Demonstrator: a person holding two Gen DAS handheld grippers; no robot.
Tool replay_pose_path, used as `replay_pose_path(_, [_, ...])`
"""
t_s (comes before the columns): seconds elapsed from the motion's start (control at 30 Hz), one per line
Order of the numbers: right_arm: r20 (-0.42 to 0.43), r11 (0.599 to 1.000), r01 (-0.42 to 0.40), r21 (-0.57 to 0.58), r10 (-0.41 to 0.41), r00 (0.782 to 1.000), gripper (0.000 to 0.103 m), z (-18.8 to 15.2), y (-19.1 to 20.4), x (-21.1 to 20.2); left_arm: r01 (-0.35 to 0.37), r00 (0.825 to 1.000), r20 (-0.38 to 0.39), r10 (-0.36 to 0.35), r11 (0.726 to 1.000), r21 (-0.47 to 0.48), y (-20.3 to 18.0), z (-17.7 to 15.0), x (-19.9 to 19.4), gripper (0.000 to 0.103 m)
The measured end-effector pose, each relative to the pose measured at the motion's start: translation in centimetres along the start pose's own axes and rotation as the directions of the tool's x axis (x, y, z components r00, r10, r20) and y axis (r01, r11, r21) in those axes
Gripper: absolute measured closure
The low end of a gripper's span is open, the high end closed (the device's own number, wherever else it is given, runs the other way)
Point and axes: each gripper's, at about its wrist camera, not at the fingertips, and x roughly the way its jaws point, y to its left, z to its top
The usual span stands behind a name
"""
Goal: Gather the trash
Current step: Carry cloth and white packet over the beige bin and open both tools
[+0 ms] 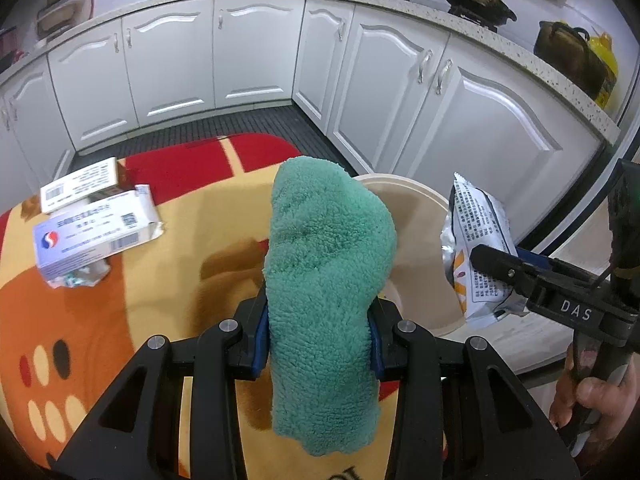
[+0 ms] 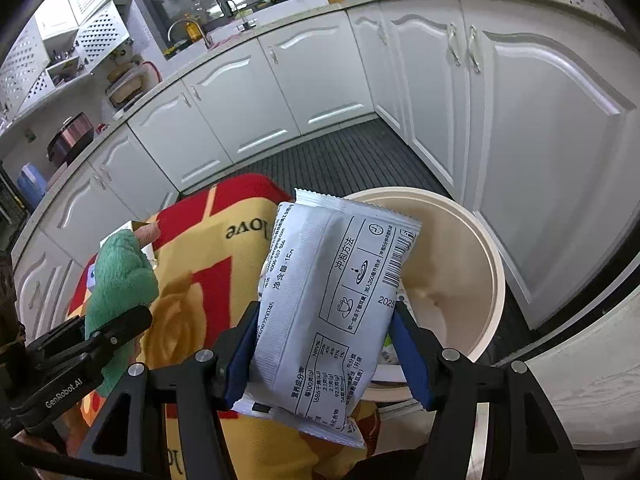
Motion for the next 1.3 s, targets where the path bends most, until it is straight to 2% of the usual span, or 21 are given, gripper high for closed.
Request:
replay_pose_path(0.77, [-0.034,0.996,0.068,0.054,-0.066,0.997,0.042,0.2,-4.1,2.2,0.076,0.994,-0.080,-0.074,0.997,0.023,-4.8,2.3,6.6,0.067])
replay_pose_path(1.1, [-0.041,0.993,0.089,0.076,-0.086,0.995,0.042,0.5,-5.6,2.9,0.095,0.991,-0.099,-0.092,0.995,0.027,-5.4,2.1,8.0,0.067])
replay_pose_path(1.3, [-0.045,0.991,0.105,0.080,-0.102,0.994,0.042,0.6,-5.6,3.2,0.084,0.992,-0.098,-0.079,0.995,0.052,-6.1,2.0,8.4,0.064])
